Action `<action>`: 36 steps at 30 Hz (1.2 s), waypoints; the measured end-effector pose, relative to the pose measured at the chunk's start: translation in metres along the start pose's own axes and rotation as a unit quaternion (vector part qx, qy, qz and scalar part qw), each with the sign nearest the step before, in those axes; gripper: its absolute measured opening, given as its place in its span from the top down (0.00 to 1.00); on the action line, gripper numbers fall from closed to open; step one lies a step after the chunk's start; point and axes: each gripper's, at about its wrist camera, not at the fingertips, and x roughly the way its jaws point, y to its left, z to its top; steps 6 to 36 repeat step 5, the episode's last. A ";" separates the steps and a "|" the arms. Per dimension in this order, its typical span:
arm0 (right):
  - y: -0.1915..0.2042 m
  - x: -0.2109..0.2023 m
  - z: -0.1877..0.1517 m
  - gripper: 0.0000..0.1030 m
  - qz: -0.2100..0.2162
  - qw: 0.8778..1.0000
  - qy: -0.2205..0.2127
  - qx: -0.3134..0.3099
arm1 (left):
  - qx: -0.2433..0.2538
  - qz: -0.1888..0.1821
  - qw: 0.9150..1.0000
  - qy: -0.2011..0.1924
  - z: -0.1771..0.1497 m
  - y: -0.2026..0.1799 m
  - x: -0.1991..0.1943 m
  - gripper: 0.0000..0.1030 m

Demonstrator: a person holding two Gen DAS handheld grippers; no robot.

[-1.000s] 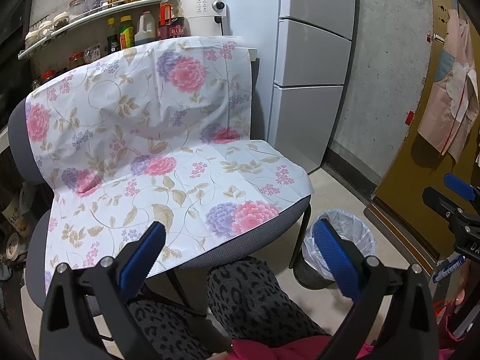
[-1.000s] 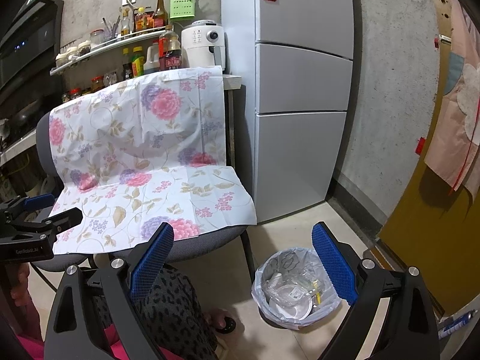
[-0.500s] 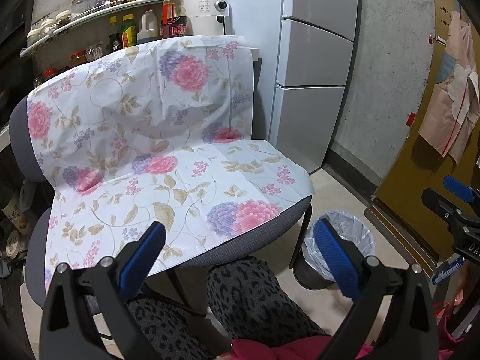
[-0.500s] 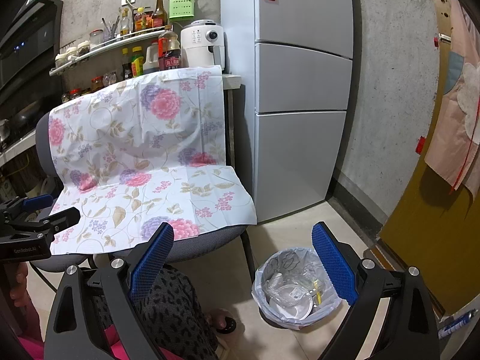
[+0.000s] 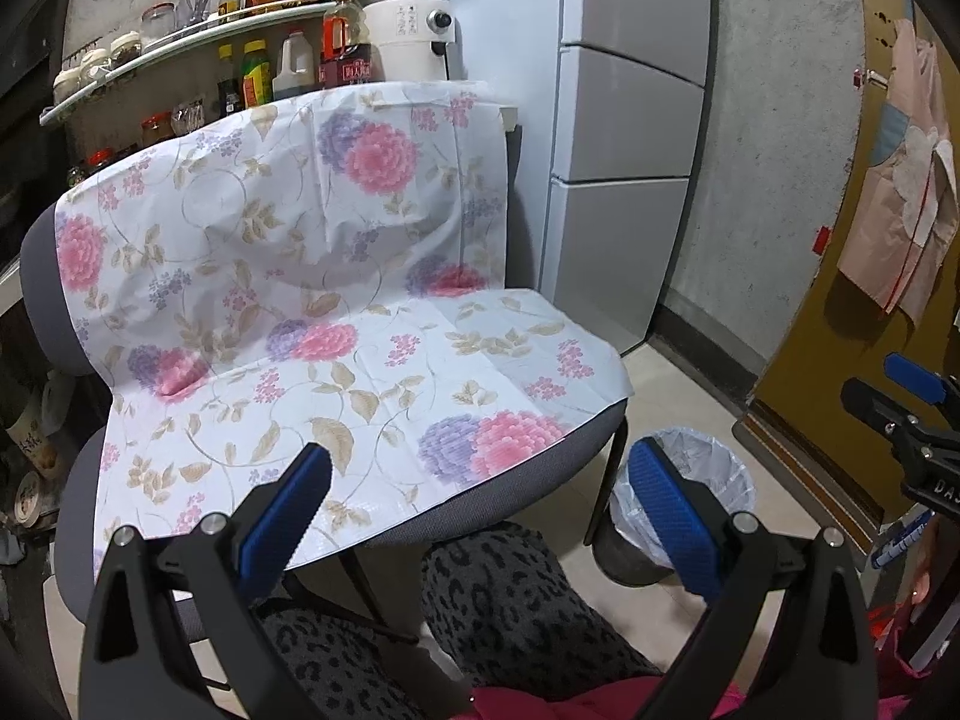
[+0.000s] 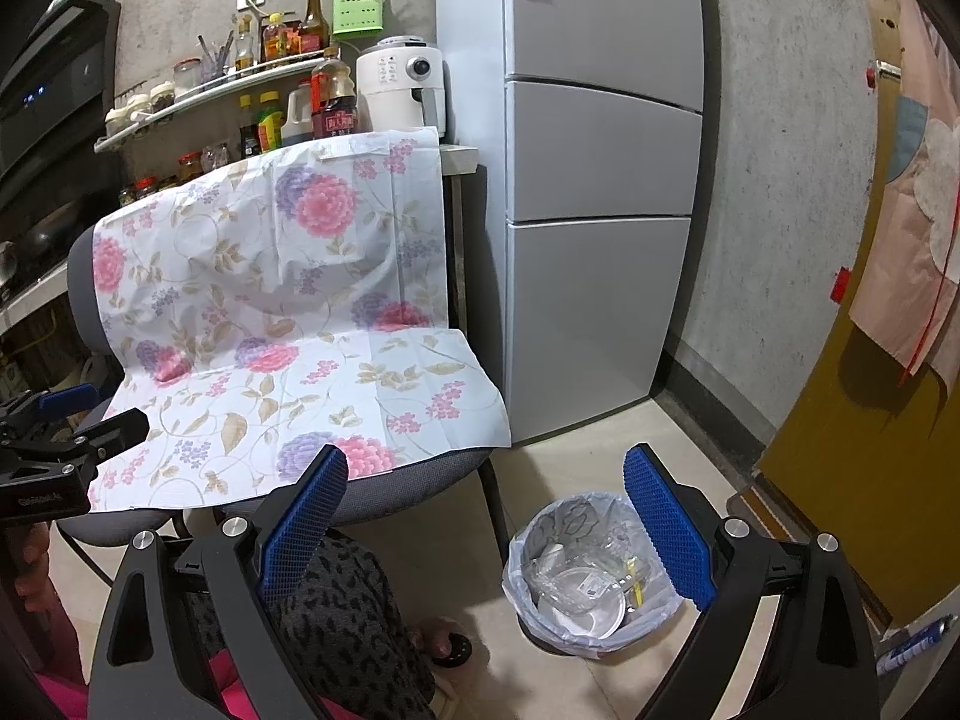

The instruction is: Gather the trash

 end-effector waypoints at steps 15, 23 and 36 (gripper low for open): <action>0.000 0.022 0.001 0.10 0.009 1.000 0.017 0.008 | -0.023 -0.002 0.999 0.024 0.000 0.023 0.024 0.06; 0.000 0.022 0.001 0.10 0.009 1.000 0.017 0.008 | -0.023 -0.002 0.999 0.024 0.000 0.023 0.024 0.06; 0.000 0.022 0.001 0.10 0.009 1.000 0.017 0.008 | -0.023 -0.002 0.999 0.024 0.000 0.023 0.024 0.06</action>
